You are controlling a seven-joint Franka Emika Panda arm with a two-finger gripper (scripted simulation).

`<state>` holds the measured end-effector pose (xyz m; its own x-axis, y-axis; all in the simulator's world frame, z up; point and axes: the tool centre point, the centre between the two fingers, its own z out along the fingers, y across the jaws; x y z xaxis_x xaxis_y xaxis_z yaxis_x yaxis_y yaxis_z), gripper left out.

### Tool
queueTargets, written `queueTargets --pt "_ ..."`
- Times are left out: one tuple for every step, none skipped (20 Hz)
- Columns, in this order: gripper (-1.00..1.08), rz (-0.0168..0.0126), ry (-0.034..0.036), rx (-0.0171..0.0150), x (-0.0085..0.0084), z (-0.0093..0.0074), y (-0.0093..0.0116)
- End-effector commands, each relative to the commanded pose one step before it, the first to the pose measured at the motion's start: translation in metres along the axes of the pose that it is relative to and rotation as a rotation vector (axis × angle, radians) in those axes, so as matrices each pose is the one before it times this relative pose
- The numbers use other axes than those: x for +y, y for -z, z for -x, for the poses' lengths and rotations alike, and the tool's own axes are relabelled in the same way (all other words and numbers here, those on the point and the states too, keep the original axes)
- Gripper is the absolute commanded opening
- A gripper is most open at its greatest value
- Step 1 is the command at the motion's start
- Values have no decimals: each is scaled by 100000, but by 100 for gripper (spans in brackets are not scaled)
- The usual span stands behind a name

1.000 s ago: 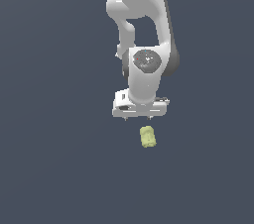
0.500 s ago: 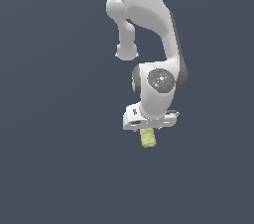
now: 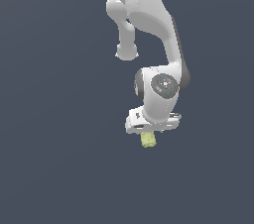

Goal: Pick up the object and move it to a goal position.

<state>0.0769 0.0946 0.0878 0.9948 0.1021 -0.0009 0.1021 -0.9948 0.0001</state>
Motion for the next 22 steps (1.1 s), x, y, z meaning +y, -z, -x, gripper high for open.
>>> queueTargets --pt "100 6 -16 -11 12 2 -310" --pt "100 0 0 0 -1 0 -287" --pt "100 0 0 0 -1 2 -368" --pt "100 0 0 0 -1 4 -448" --pt "100 -2 23 43 -17 11 -495" --pt "100 0 0 0 -1 10 -601" --pt "100 0 0 0 -1 12 -633" --pt "100 0 0 0 -1 10 -551" --pt "100 0 0 0 -1 5 -461" --pt "100 0 0 0 -1 -1 -372" --pt "100 -3 30 62 -22 -7 -239" --pt "100 0 0 0 -2 -20 -193" --pt "100 0 0 0 -3 -30 -103" --pt "100 0 0 0 -3 -41 -14" --pt "100 0 0 0 -3 -41 53" --pt "100 0 0 0 -1 -14 27" --pt "-100 0 0 0 0 0 0" --pt "-100 0 0 0 0 0 0" --pt "-100 0 0 0 0 0 0" --pt "-100 0 0 0 0 0 0" --pt "-100 0 0 0 0 0 0" --pt "-100 0 0 0 0 0 0"
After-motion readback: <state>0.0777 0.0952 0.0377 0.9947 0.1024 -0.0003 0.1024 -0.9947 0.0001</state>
